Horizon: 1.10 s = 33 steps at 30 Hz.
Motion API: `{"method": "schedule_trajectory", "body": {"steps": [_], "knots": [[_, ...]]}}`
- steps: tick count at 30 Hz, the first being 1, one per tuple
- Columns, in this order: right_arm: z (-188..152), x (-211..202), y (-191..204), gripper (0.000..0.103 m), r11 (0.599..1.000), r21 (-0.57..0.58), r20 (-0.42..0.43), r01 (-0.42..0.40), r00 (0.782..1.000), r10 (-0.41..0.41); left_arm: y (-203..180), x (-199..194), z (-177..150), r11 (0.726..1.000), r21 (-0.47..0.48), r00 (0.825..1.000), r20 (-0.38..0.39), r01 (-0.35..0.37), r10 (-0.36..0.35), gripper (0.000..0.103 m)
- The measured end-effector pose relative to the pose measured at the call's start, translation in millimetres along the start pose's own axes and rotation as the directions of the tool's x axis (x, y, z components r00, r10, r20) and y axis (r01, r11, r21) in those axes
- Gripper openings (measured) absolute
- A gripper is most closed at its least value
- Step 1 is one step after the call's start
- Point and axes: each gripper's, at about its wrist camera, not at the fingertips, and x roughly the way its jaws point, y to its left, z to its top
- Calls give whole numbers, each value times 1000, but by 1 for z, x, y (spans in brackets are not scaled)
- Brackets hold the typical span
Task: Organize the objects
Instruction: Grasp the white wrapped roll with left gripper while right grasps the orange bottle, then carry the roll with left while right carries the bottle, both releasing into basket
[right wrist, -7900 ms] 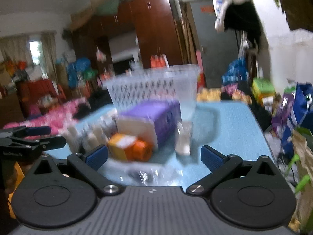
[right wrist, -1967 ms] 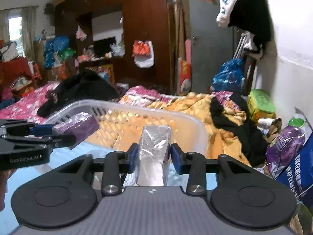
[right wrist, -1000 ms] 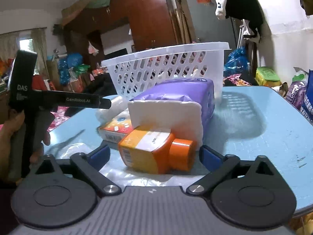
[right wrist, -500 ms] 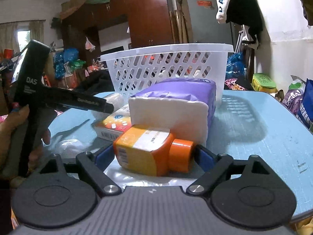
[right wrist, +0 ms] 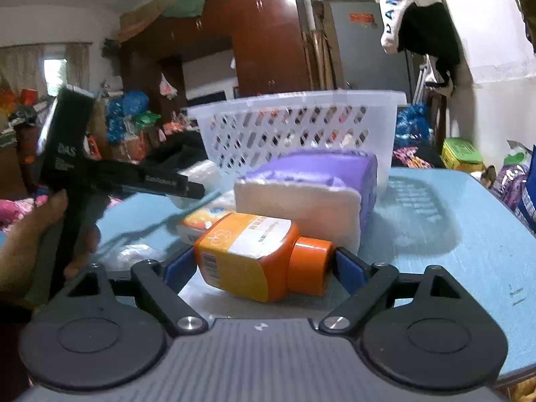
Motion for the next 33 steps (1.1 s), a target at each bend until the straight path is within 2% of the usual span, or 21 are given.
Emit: {"method": "schedule_trajectory", "body": {"steps": [5,13,16,20,22,25,27,29,31,33], "knots": [[8,-20,-15,90,997,47,60,-64,996,61,5,-14,-2,999,-19,995,96,26,-24,48],[45,-47,-41,90,995,65,171,-76,983,64,5,-52,1,995,-44,968,241,85,-72,48],[80,-38,-56,90,996,52,191,-72,980,61,-2,-70,18,995,-24,953,289,98,-87,48],[134,-4,-66,90,999,-29,227,20,974,-13,-20,-68,67,997,17,950,302,77,-79,48],[155,19,-74,90,1000,-28,209,12,978,-6,-27,-59,90,997,33,955,288,65,-72,48],[179,56,-84,90,1000,-19,168,-11,986,14,-38,-33,125,999,45,972,234,24,-34,48],[188,83,-85,90,998,-56,128,30,991,-23,-45,-12,142,998,62,984,177,-3,-8,48],[193,112,-89,90,998,-38,51,51,997,-49,-47,15,155,997,62,995,100,-37,31,48],[193,138,-91,90,997,-59,-27,45,999,-47,-46,40,160,997,55,998,21,-60,59,48],[192,164,-92,90,992,-81,-94,94,990,-101,-45,61,160,996,55,996,-53,-69,72,48]]}}
